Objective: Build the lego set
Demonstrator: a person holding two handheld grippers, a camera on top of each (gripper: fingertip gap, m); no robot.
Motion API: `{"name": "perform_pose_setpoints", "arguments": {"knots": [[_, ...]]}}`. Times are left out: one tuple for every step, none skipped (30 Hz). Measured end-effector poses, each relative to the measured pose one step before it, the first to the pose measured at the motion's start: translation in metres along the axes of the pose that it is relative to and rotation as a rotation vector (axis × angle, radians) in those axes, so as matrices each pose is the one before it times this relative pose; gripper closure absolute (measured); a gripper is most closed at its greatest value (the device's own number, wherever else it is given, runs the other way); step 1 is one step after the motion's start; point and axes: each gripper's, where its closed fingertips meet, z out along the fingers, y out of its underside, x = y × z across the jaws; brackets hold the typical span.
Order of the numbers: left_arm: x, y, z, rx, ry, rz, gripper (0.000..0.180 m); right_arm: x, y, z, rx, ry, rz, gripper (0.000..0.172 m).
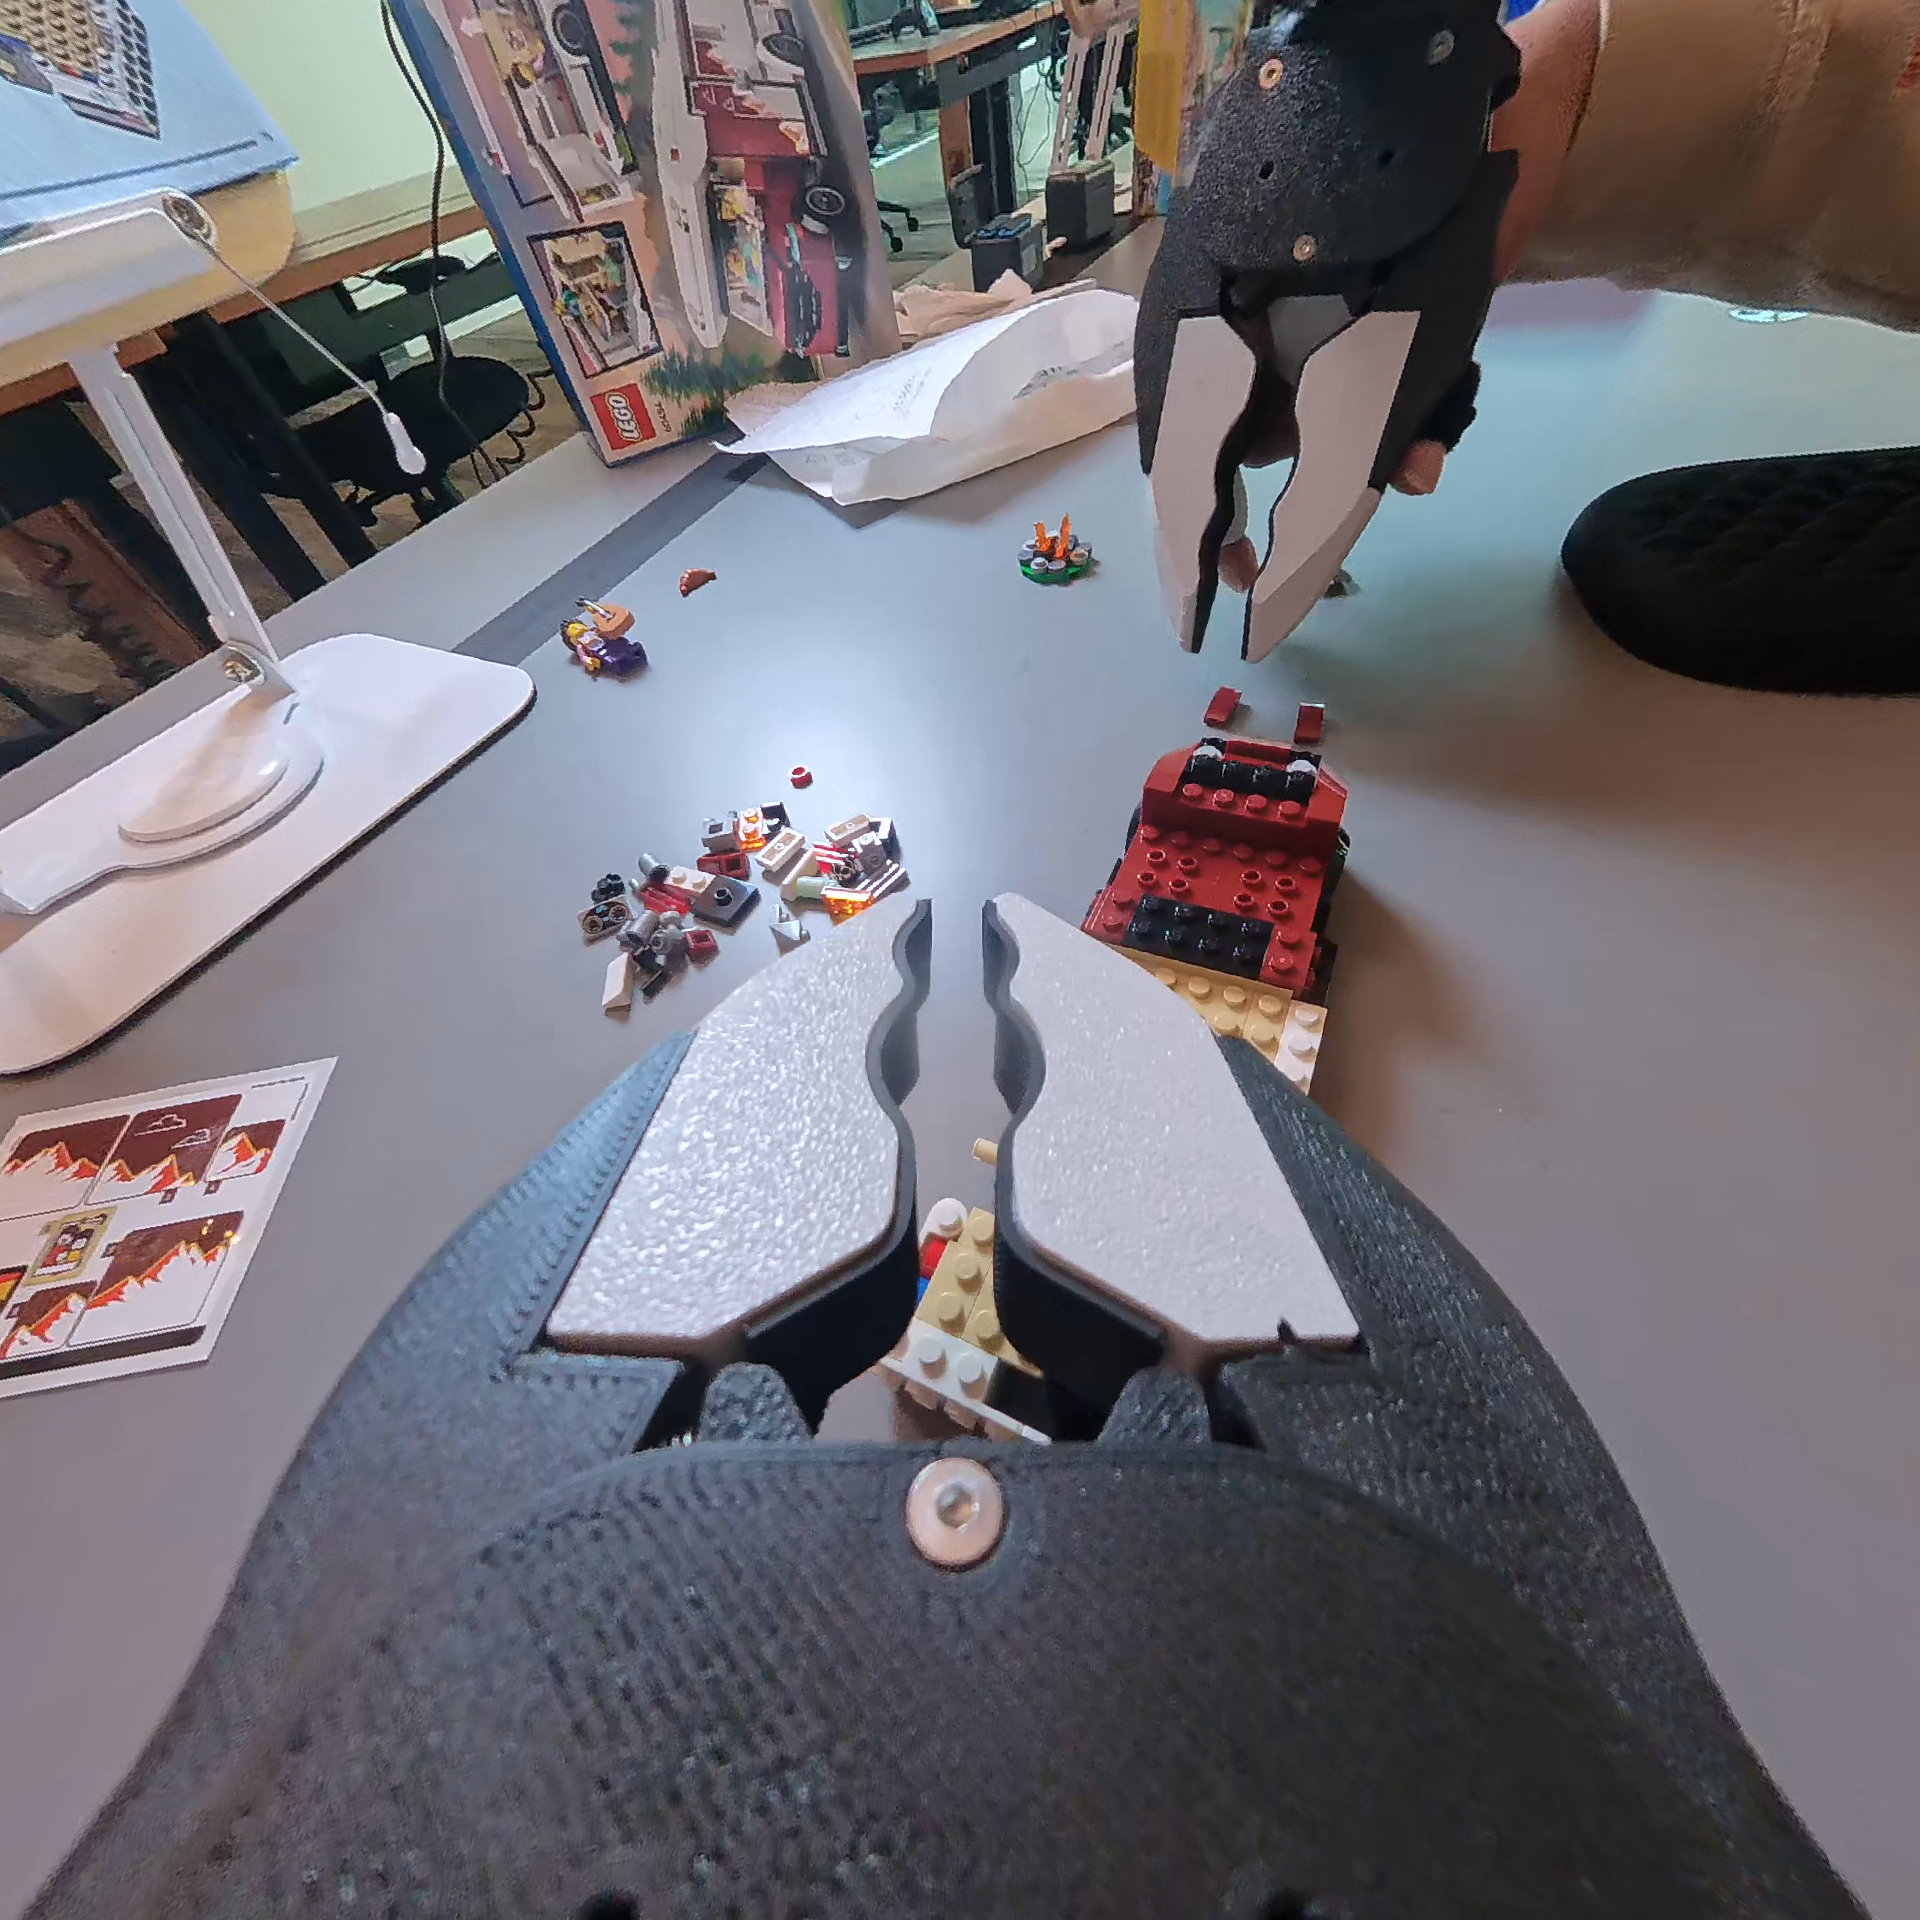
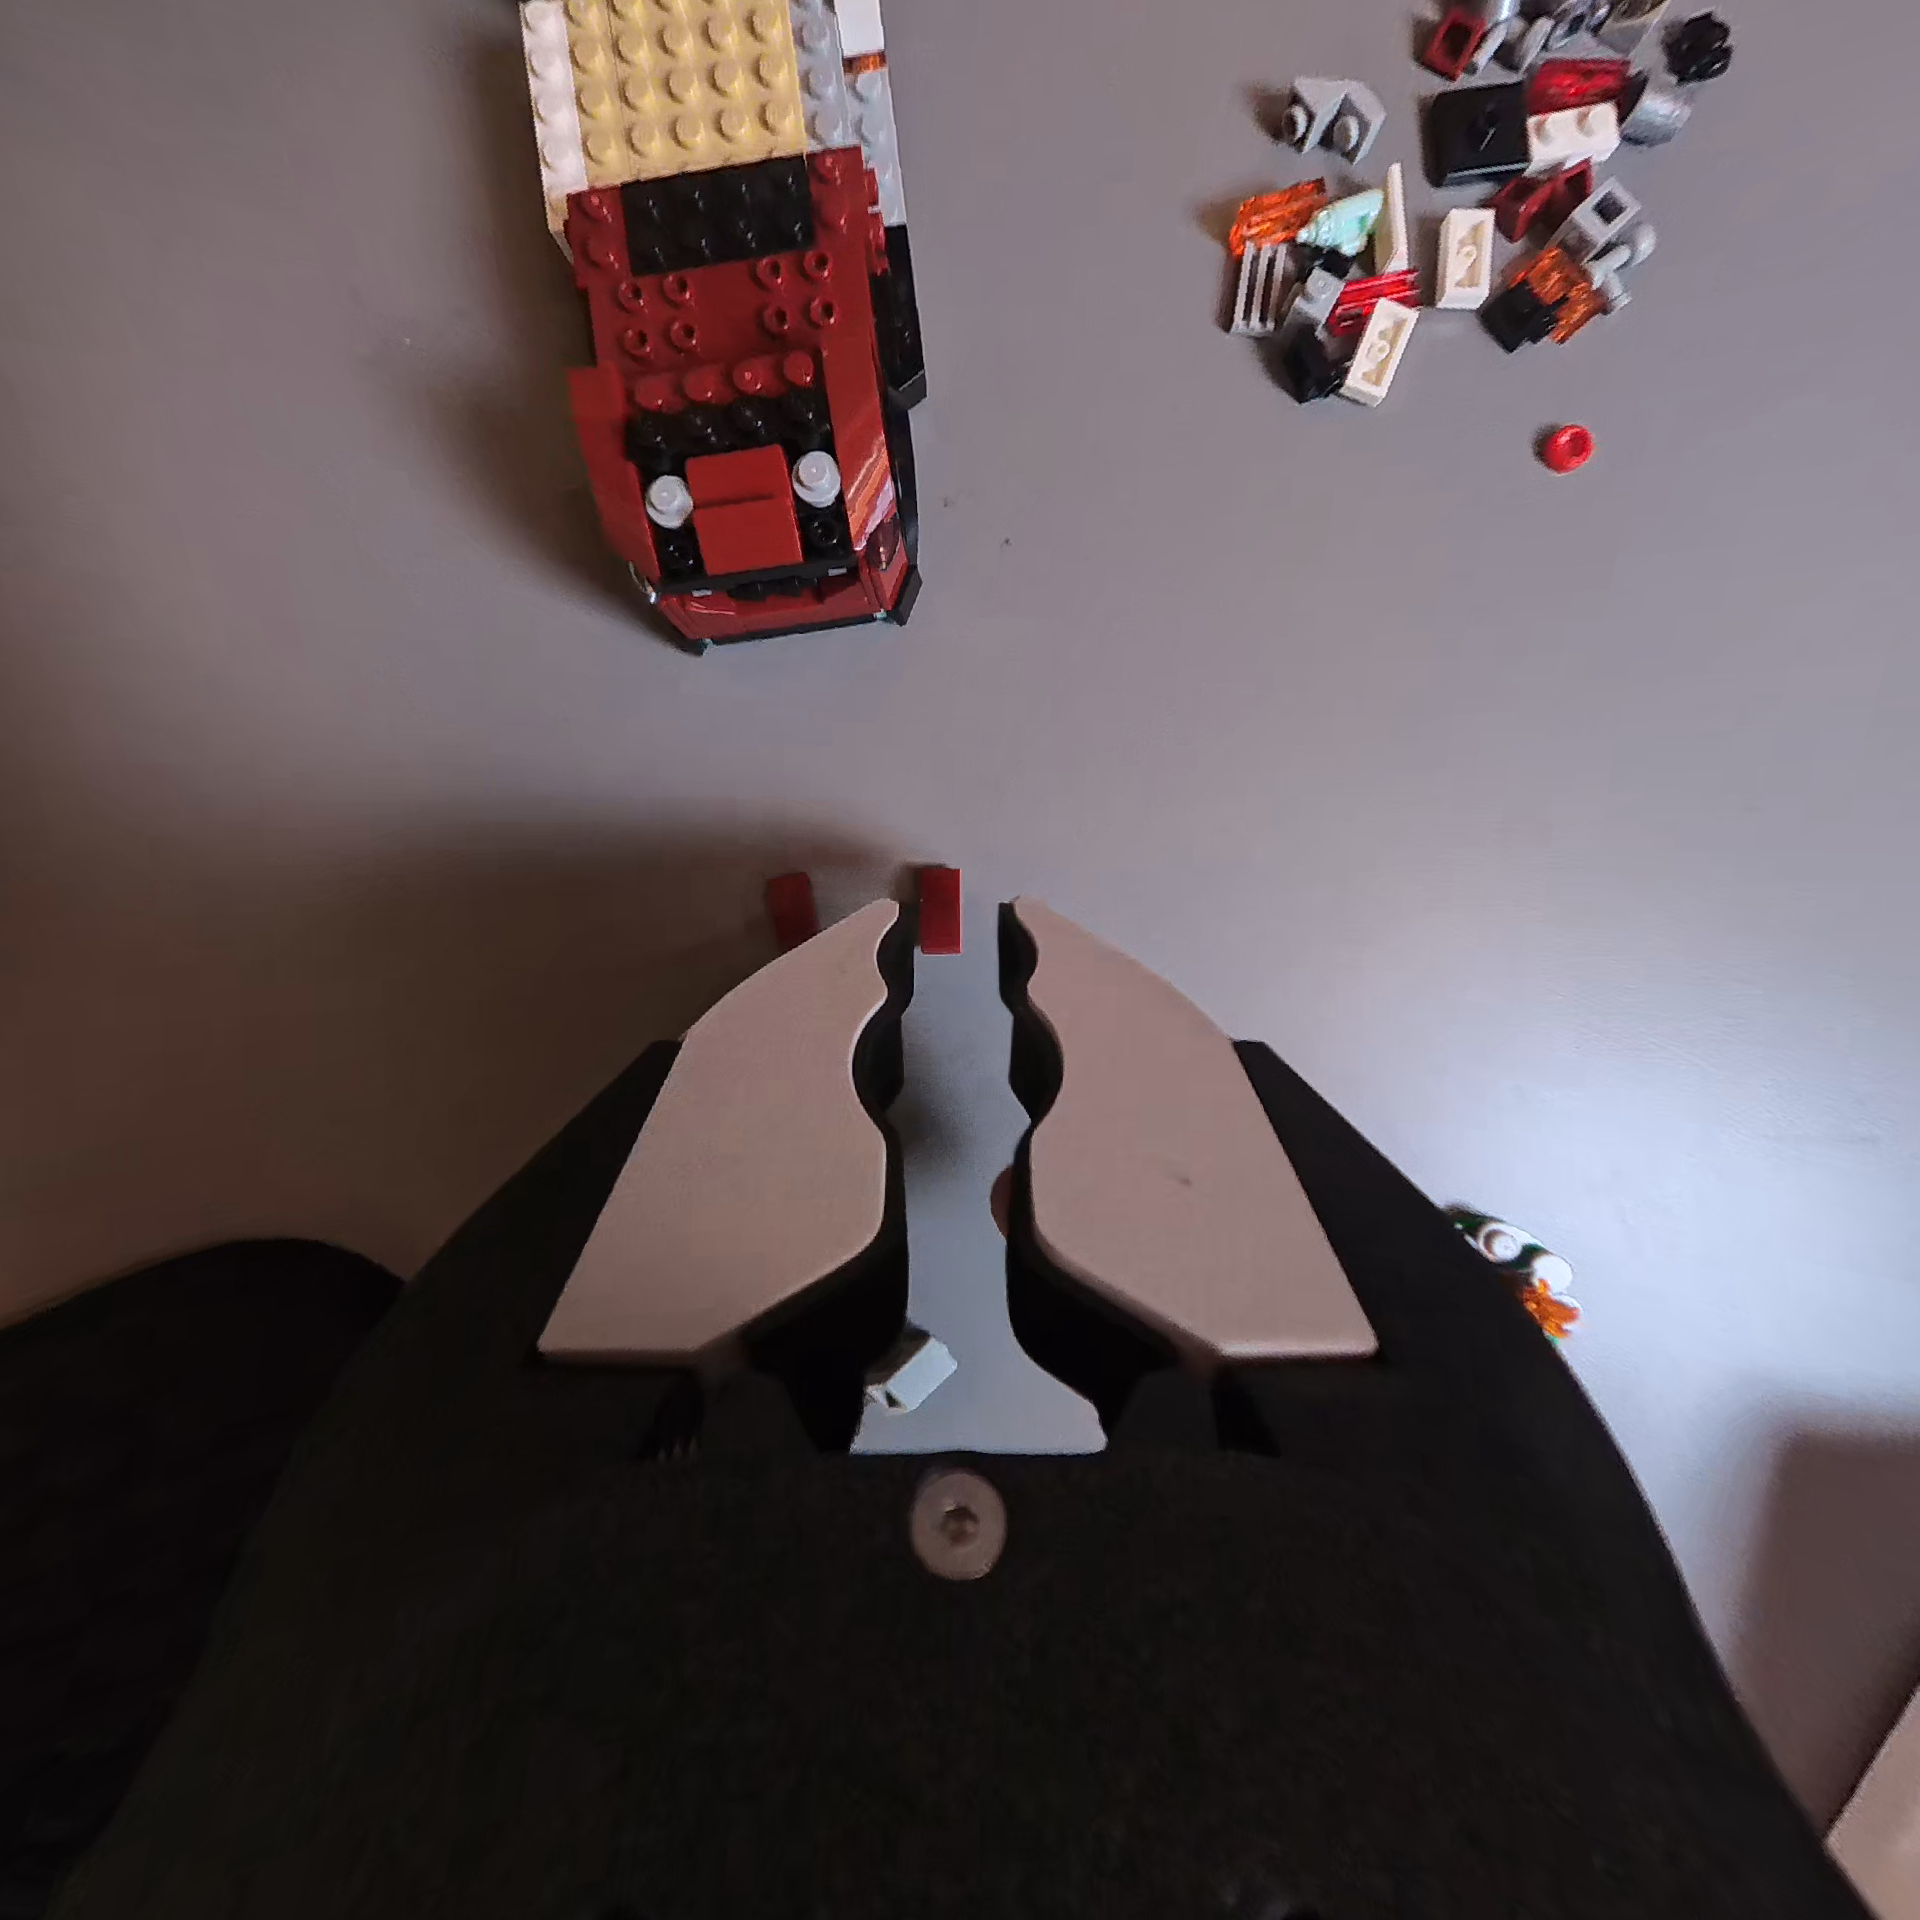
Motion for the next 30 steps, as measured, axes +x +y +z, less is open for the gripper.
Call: {"name": "perform_pose_setpoints", "arguments": {"knots": [[-0.00084,-0.00054,-0.0005,0.0037,-0.002,-0.0029,0.171,-0.00031,-0.00161,-0.002,0.0171,0.009,0.0041,0.155],[-0.00035,-0.00018,-0.0002,0.0012,0.0011,-0.0028,0.17,-0.00098,-0.00147,-0.00175,0.0162,0.0083,0.0031,0.154],[-0.00032,0.0002,-0.00007,-0.001,0.0005,-0.0016,0.17,-0.00123,-0.00122,-0.00171,0.016,0.01,0.0002,0.153],[-0.00049,0.00002,-0.00014,0.0007,-0.0008,0.0,0.169,-0.0015,-0.00136,-0.00157,0.0165,0.0104,-0.0017,0.153],[-0.00026,-0.00001,-0.00001,0.0006,0.001,-0.0003,0.168,-0.00201,-0.00184,-0.0016,0.0189,0.0094,-0.0017,0.153],[-0.00051,0.00017,-0.00017,-0.0003,0.0,-0.0014,0.166,-0.00241,-0.00249,-0.00153,0.0218,0.0079,-0.0013,0.152],[-0.00036,0.00011,-0.00011,-0.0007,0.002,-0.0023,0.165,-0.00298,-0.00268,-0.0012,0.0213,0.0044,-0.0007,0.152],[0.00001,0.00037,-0.00019,-0.0016,0.0056,-0.0047,0.163,-0.00329,-0.00214,-0.00058,0.0161,0.0029,-0.0004,0.152],[-0.00029,0.00029,-0.00013,-0.0018,0.0045,-0.0069,0.161,-0.00297,-0.00176,-0.00011,0.0119,0.0049,-0.0026,0.151],[-0.00063,-0.00029,-0.00059,0.0026,0.0009,-0.0042,0.16,-0.00291,-0.00153,0.00025,0.0103,0.005,-0.0047,0.15],[-0.0002,-0.00051,-0.00056,0.0023,0.0031,-0.0016,0.16,-0.00313,-0.00159,0.00056,0.0099,0.0029,-0.004,0.15],[-0.00023,-0.00038,-0.00055,0.0,0.0027,-0.0017,0.158,-0.00233,-0.00235,0.0008,0.0135,0.006,-0.0026,0.149],[-0.00012,-0.00012,-0.0005,-0.0016,0.0035,-0.002,0.157,-0.00203,-0.00306,0.00078,0.0184,0.0077,-0.0018,0.149],[0.00035,-0.0001,-0.0006,-0.0025,0.0071,-0.0021,0.155,-0.00209,-0.00385,0.00092,0.0217,0.0071,-0.0005,0.148],[0.00023,0.00003,-0.00069,-0.0034,0.0073,-0.0021,0.152,-0.00178,-0.00425,0.00117,0.0242,0.0086,0.0008,0.148],[-0.00018,-0.00027,-0.00106,-0.0024,0.0049,-0.0009,0.15,-0.00146,-0.00447,0.00136,0.0247,0.0097,0.0011,0.148],[0.00004,-0.00034,-0.0013,-0.0018,0.0074,-0.0018,0.148,-0.00153,-0.00402,0.00172,0.0216,0.0092,0.0023,0.148],[0.00024,0.00008,-0.00132,-0.0037,0.0089,-0.0027,0.146,-0.00107,-0.00298,0.0022,0.015,0.0107,0.0031,0.147],[-0.00002,0.00063,-0.00136,-0.0078,0.0084,-0.0025,0.143,-0.0009,-0.00205,0.0026,0.0087,0.0116,0.0012,0.147],[0.00061,0.00101,-0.00127,-0.0087,0.0125,-0.0027,0.14,-0.00105,-0.00138,0.00288,0.0053,0.0094,-0.0018,0.147],[0.00148,0.00153,-0.00124,-0.0089,0.0171,-0.0035,0.136,-0.00121,-0.00098,0.00304,0.0036,0.006,-0.0024,0.146],[0.00176,0.0022,-0.00084,-0.0118,0.0176,-0.0037,0.133,-0.00074,-0.00022,0.0031,-0.0011,0.0053,-0.0011,0.146],[0.00175,0.00263,-0.0006,-0.0129,0.0155,-0.0008,0.129,-0.00024,0.00055,0.00296,-0.0062,0.0053,-0.0031,0.144],[0.00274,0.00343,-0.00048,-0.0185,0.0202,0.0022,0.126,-0.00012,0.00057,0.00258,-0.0058,0.0036,-0.0048,0.142],[0.00366,0.00385,-0.00054,-0.0228,0.0254,0.0005,0.122,-0.00017,0.00039,0.00208,-0.0044,0.0001,-0.004,0.139],[0.00444,0.00389,-0.0006,-0.022,0.0297,-0.0012,0.119,-0.00013,0.00045,0.00174,-0.0061,-0.0024,-0.003,0.137],[0.00438,0.00452,-0.00046,-0.0248,0.0281,-0.0012,0.115,0.00014,0.00057,0.00173,-0.0076,-0.0027,-0.0045,0.133],[0.00269,0.00531,-0.00038,-0.029,0.0161,0.0024,0.111,0.00005,-0.00004,0.00171,-0.0049,-0.0033,-0.0065,0.13],[0.00208,0.00611,-0.00039,-0.033,0.0118,0.0088,0.106,-0.00003,-0.00034,0.00152,-0.0032,-0.0066,-0.005,0.126],[0.00179,0.00606,-0.00022,-0.0312,0.0093,0.0102,0.101,0.00016,-0.00011,0.00165,-0.0066,-0.0097,-0.0023,0.121]]}}
